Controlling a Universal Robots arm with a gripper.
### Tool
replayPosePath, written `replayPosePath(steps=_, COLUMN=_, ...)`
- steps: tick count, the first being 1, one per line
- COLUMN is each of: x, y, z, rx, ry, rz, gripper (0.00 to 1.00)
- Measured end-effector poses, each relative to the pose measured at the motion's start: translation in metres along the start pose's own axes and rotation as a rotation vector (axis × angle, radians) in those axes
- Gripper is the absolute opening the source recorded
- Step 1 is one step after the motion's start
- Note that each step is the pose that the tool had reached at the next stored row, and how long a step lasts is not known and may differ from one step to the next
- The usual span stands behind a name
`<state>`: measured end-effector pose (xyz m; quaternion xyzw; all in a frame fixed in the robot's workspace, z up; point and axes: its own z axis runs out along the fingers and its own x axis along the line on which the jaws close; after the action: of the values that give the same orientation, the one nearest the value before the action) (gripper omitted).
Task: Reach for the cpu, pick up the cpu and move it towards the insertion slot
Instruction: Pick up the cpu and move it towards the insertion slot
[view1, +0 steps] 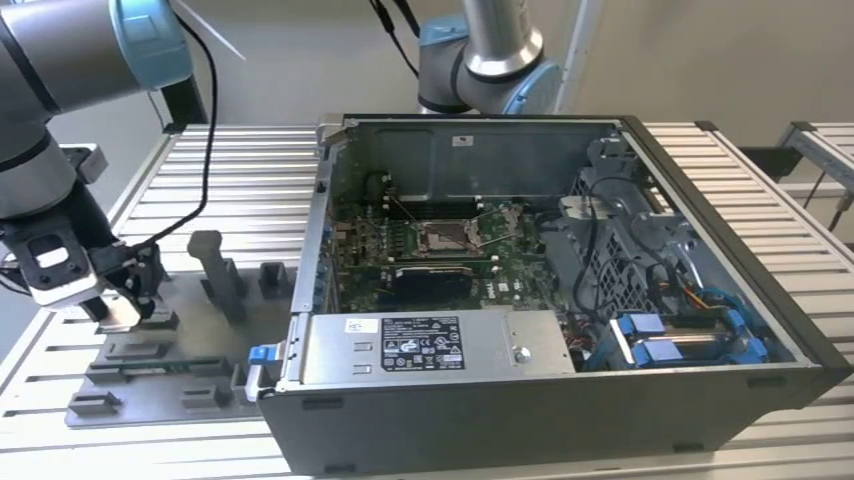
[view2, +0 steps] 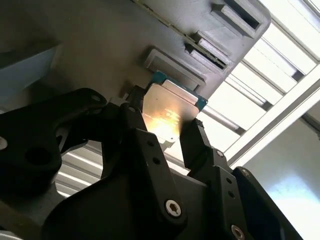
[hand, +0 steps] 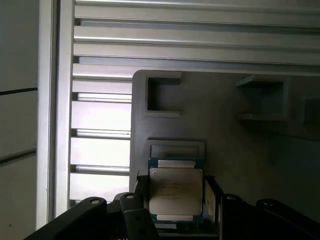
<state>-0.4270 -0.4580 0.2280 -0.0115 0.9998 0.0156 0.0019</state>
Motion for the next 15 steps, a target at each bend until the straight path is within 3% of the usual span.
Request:
replayPosePath(steps=5, x=-0.0001, y=0.0003, z=-0.007, rx=-0.0001, ry=0.0, rz=0.0, gripper=0.0)
replayPosePath(steps=15, x=-0.0002, y=0.0009, z=-0.0291, rx=-0.0001, ry=0.0001, rz=0.0, gripper=0.0)
